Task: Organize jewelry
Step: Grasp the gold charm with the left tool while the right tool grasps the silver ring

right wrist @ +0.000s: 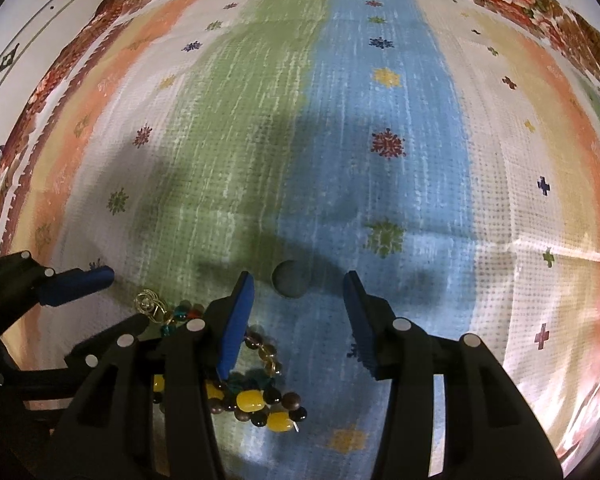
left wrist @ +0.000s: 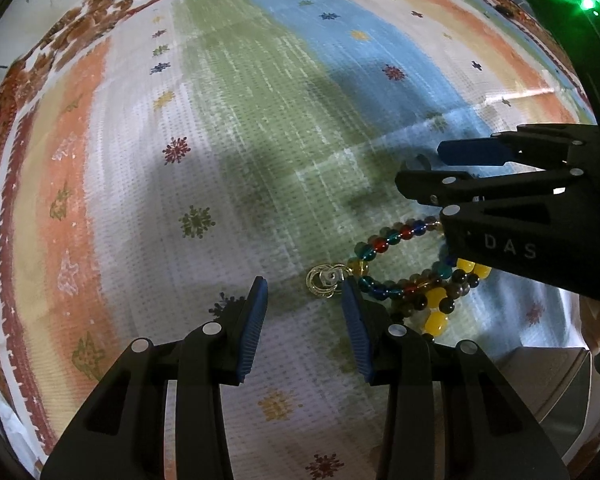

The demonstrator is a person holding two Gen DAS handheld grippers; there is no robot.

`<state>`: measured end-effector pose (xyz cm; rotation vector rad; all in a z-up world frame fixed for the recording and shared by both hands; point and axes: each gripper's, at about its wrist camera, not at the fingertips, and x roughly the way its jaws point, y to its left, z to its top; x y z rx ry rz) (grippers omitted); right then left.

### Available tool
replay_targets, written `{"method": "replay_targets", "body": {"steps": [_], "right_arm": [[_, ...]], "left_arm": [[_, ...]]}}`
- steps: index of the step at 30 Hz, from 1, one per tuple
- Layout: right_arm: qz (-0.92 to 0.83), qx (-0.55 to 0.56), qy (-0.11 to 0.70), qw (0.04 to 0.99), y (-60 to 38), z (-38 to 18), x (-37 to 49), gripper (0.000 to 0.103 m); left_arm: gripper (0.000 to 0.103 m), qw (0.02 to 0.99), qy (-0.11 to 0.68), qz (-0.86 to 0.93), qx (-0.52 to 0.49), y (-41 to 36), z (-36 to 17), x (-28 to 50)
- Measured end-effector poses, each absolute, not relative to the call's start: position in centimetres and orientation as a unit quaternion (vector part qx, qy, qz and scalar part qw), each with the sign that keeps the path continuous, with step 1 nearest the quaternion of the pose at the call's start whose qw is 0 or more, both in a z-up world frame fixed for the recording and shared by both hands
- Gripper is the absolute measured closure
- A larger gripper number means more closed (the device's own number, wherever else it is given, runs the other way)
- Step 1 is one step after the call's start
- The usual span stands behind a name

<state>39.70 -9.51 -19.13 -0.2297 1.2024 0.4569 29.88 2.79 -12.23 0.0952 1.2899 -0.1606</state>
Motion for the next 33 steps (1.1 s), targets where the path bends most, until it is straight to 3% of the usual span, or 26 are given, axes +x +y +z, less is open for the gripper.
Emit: {"method": "replay_targets", "body": {"steps": [5, 11, 14, 17, 33], "right_arm": [[0.215, -0.107, 0.56, 0.793, -9.6, -19.3, 39.9, 0.056], [0.203, -0.123, 0.555, 0.797, -9.6, -19.3, 40.2, 0.071], [0.199, -0.134, 0.551, 0.799, -9.7, -19.3, 40.1, 0.079], [0.199, -0.139, 0.548, 0.8, -9.6, -19.3, 40.0, 0.08], [0.225, -0.129, 0.533, 0.805, -9.7, -16.4, 37.8, 0.08]], "left_arm": [[0.065, 0.793, 0.603, -0.077, 0.045, 2.6, -12.9, 30.5], [0.066, 0.795, 0.6, -0.075, 0.047, 2.3, -13.4, 31.0], [0.074, 0.793, 0.602, -0.082, 0.045, 2.0, -13.5, 31.0], [0.085, 0.791, 0.604, -0.085, 0.041, 1.9, -13.5, 31.0], [0.086, 0.806, 0.584, -0.094, 0.018, 3.1, -10.5, 29.6]]}}
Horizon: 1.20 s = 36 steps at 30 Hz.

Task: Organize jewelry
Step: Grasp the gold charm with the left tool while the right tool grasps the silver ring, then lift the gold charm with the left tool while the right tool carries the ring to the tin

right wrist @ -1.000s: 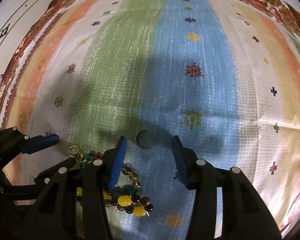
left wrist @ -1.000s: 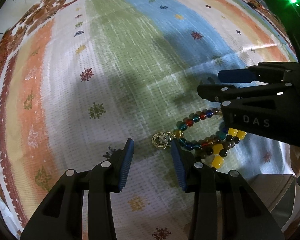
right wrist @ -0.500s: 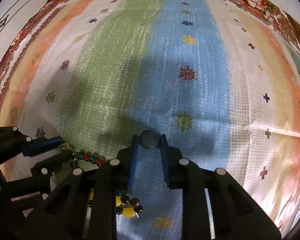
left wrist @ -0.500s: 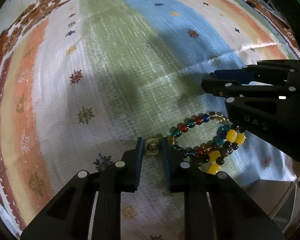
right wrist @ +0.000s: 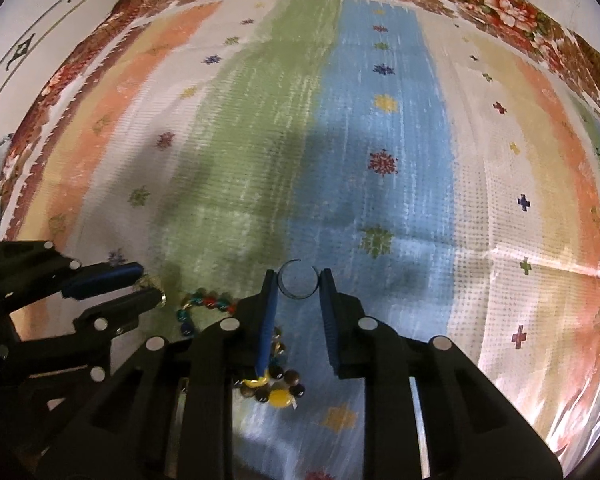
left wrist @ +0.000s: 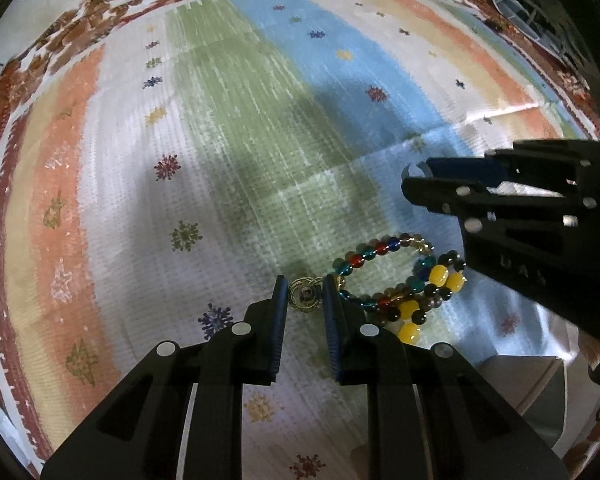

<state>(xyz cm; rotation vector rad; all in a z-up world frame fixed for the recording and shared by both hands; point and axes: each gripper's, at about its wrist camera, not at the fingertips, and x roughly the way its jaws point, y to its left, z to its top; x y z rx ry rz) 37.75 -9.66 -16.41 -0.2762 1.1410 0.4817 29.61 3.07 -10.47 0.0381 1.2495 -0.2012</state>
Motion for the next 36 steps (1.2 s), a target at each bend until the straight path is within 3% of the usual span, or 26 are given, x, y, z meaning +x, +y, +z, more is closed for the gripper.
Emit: {"method": "replay_targets", "body": {"steps": [36], "right_arm": [[0.264, -0.104, 0.473, 0.834, -13.6, -10.4, 29.0, 0.08]], "left_arm": [[0.086, 0.856, 0.513, -0.061, -0.024, 3.1, -4.7, 23.3]]}}
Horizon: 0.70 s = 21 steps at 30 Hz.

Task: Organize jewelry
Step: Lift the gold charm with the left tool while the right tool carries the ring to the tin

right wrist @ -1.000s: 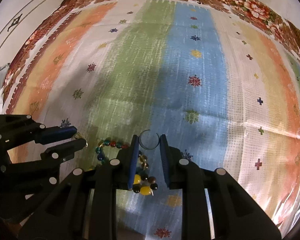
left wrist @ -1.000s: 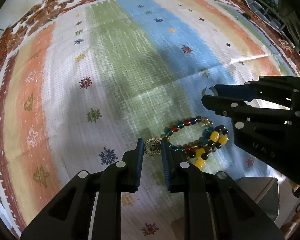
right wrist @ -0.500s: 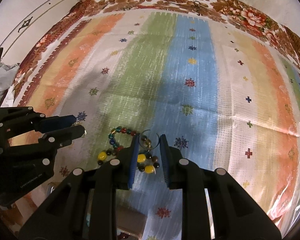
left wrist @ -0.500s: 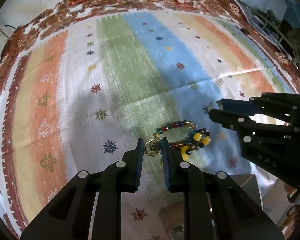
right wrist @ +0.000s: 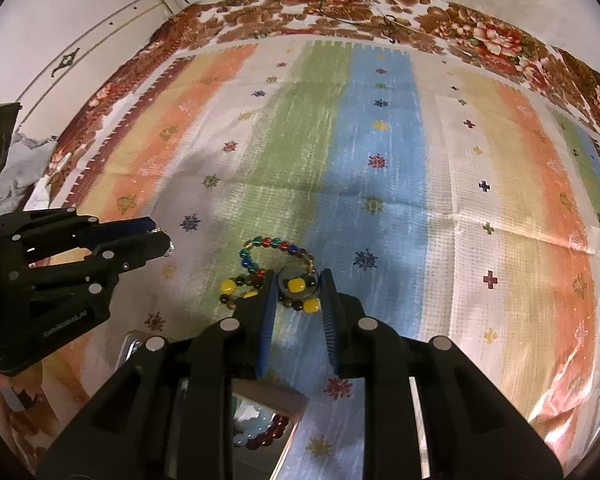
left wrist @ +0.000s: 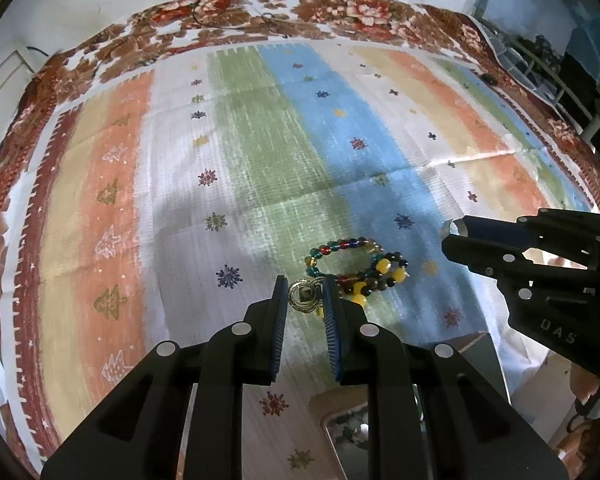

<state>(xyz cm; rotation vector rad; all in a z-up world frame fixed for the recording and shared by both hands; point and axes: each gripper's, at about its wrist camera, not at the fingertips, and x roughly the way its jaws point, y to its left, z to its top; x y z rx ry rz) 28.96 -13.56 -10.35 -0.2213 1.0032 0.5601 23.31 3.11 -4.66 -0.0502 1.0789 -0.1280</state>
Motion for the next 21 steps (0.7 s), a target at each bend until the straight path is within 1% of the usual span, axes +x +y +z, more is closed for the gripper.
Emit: {"method": "replay_targets", "body": {"steps": [21], "right_arm": [[0.281, -0.096, 0.445, 0.845, -15.1, -9.1, 24.5, 0.08]], "left_arm": [[0.085, 0.882, 0.468, -0.059, 0.006, 1.1, -2.0, 18.8]]}}
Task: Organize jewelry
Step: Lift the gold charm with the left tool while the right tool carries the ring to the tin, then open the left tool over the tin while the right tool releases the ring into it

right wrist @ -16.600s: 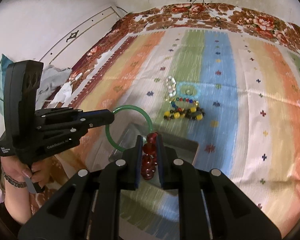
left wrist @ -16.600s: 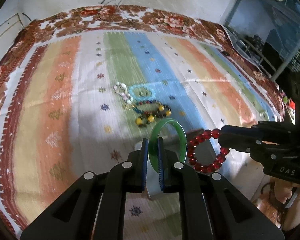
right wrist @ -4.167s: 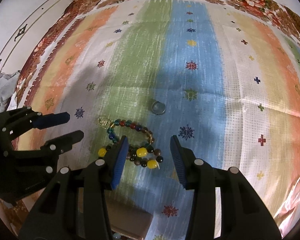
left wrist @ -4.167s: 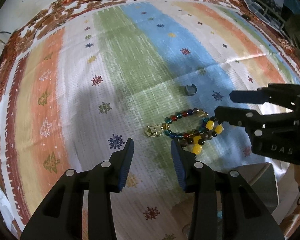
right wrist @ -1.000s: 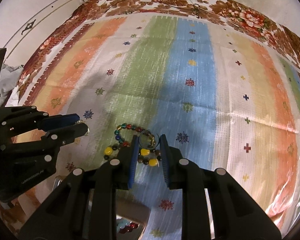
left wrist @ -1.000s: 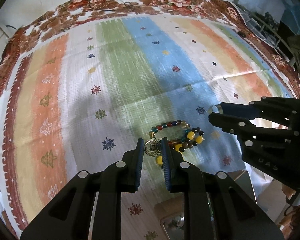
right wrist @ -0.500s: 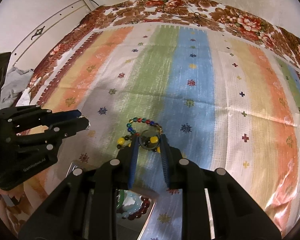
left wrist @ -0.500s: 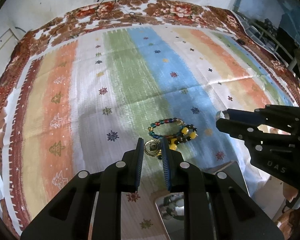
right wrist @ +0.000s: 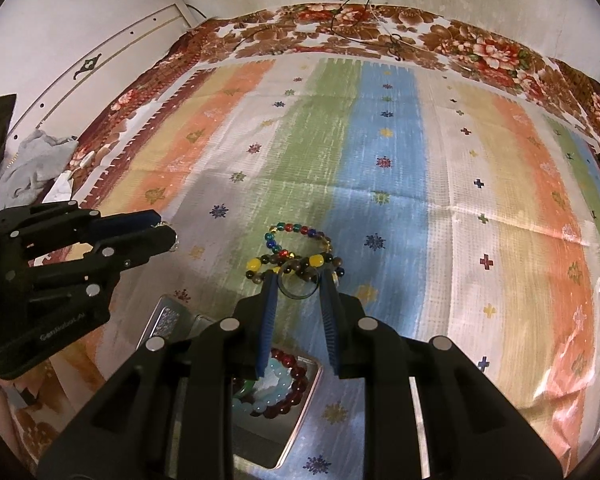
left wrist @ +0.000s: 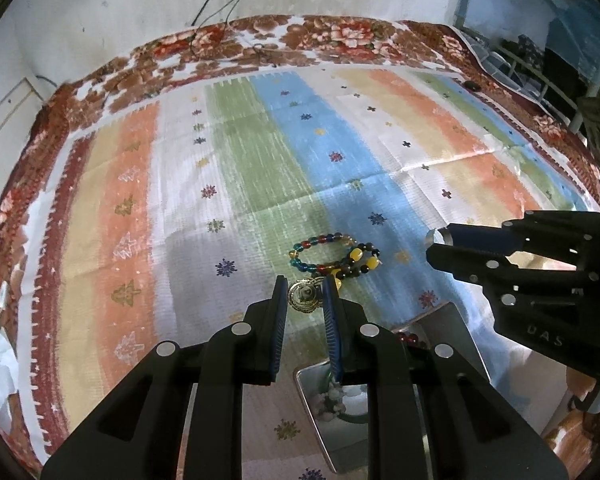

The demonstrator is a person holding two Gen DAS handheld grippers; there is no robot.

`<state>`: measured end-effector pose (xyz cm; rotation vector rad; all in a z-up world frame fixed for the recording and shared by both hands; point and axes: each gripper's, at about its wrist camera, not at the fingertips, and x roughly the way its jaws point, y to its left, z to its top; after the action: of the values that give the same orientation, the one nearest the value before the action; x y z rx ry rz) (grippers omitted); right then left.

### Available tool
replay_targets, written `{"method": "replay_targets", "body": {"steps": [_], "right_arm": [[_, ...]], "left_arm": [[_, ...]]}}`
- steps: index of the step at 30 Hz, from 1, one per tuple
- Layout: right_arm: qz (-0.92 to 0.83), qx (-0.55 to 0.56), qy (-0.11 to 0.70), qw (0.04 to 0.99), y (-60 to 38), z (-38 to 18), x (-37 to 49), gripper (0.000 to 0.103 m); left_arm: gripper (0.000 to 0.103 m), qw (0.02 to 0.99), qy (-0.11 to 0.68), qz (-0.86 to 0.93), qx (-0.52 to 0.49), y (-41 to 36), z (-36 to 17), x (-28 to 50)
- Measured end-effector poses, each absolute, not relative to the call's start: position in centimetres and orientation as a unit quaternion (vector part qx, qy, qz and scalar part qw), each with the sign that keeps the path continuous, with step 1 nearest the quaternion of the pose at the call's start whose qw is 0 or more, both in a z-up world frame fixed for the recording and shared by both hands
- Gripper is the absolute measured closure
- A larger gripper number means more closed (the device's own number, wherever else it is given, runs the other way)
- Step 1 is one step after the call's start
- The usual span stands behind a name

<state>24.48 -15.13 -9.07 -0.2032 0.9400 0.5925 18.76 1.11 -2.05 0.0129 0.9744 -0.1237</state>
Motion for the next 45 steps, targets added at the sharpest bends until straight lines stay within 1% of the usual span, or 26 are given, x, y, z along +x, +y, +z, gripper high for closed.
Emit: {"method": "replay_targets", "body": {"steps": [6, 19, 27, 42, 44, 45], "right_arm": [[0.277, -0.087, 0.448, 0.846, -15.6, -9.3, 23.8, 0.08], [0.297, -0.075, 0.44, 0.844, -16.4, -9.1, 21.2, 0.08], [0.305, -0.085, 0.443, 0.839, -16.2, -9.4, 20.1, 0.08], [0.321, -0.08, 0.455, 0.827, -16.1, -9.6, 20.0, 0.079], [0.322, -0.078, 0.456, 0.826, -16.1, -9.6, 20.0, 0.074], [0.322, -0.077, 0.456, 0.826, -16.1, -9.6, 20.0, 0.069]], "left_arm": [[0.086, 0.89, 0.452, -0.058, 0.007, 0.8, -1.2, 17.4], [0.086, 0.895, 0.441, -0.064, 0.011, 0.4, -0.8, 15.3], [0.085, 0.892, 0.446, -0.078, 0.009, -0.3, -1.3, 14.1], [0.085, 0.886, 0.455, -0.091, -0.001, -0.3, -1.8, 14.3], [0.085, 0.886, 0.455, -0.09, -0.008, -0.2, -1.9, 14.4], [0.084, 0.886, 0.456, -0.087, -0.012, 0.0, -1.9, 14.5]]}}
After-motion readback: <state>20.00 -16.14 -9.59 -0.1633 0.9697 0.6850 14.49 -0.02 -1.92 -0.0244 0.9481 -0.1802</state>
